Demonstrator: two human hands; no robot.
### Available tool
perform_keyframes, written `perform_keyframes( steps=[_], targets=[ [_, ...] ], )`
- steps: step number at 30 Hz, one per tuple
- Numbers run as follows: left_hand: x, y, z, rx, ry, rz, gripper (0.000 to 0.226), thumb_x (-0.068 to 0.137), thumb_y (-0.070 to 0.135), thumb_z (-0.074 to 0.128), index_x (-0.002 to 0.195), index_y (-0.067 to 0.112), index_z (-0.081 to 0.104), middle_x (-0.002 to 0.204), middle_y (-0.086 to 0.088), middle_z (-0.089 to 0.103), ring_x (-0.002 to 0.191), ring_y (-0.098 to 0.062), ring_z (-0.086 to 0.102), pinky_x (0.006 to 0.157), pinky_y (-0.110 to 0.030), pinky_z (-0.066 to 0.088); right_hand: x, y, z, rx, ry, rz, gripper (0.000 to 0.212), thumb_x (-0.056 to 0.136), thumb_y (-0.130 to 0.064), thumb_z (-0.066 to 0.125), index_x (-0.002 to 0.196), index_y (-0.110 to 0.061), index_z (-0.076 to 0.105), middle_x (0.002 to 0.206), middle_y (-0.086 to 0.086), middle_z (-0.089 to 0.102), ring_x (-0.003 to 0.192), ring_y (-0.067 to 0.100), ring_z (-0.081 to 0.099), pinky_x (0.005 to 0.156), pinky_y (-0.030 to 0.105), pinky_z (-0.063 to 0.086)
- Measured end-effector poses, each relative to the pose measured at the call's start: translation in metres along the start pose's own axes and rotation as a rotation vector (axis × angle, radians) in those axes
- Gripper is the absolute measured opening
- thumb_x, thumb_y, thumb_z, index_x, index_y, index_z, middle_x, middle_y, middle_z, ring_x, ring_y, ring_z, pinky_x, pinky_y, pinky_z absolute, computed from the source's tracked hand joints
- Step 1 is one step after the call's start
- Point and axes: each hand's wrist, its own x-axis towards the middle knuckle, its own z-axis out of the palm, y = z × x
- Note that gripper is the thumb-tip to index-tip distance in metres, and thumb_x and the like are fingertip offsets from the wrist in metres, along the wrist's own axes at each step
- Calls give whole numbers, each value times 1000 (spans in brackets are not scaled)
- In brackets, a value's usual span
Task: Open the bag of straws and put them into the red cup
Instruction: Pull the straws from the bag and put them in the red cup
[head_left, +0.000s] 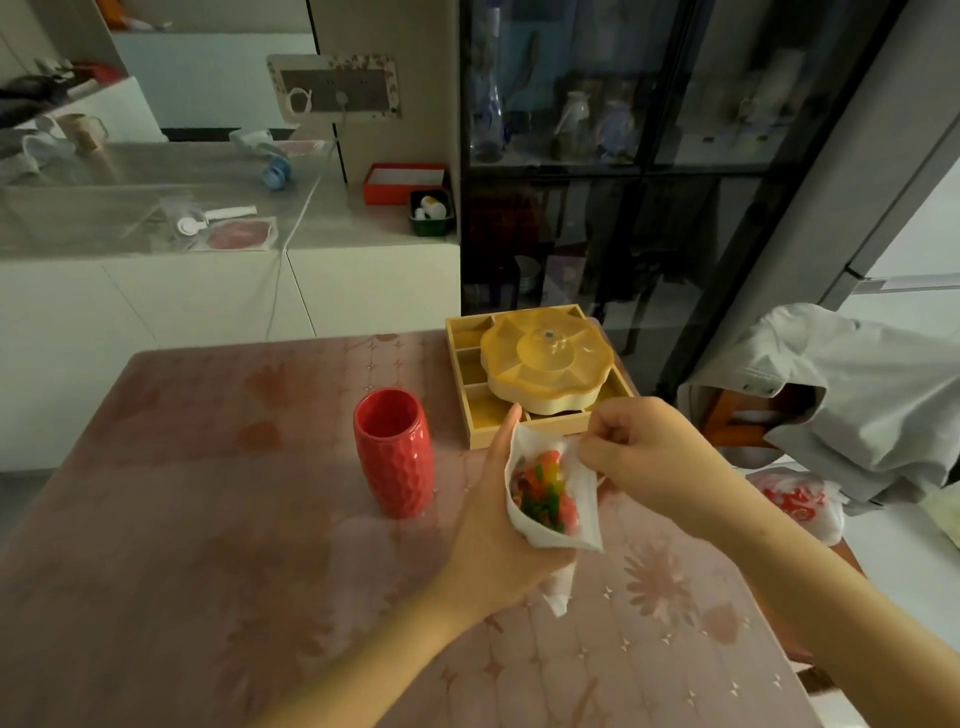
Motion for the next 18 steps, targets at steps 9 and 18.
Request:
perform_keyframes(
  steps=[9,18],
  targets=[
    [-20,33,-52,134,138,-43,80,66,9,78,125,40,34,112,28,50,103,16,49,72,-3,45,17,2,17,213,-87,-41,10,91,-15,58,84,-16,66,81,0,71,64,9,70,62,26,60],
    [-15,30,-143,574,342,-109,94,61,21,83,136,38,28,126,6,54,111,-14,55,90,-34,48,107,-13,140,-315,-50,-534,43,91,-19,53,134,-20,49,135,1,56,115,22,59,90,36,49]
  ],
)
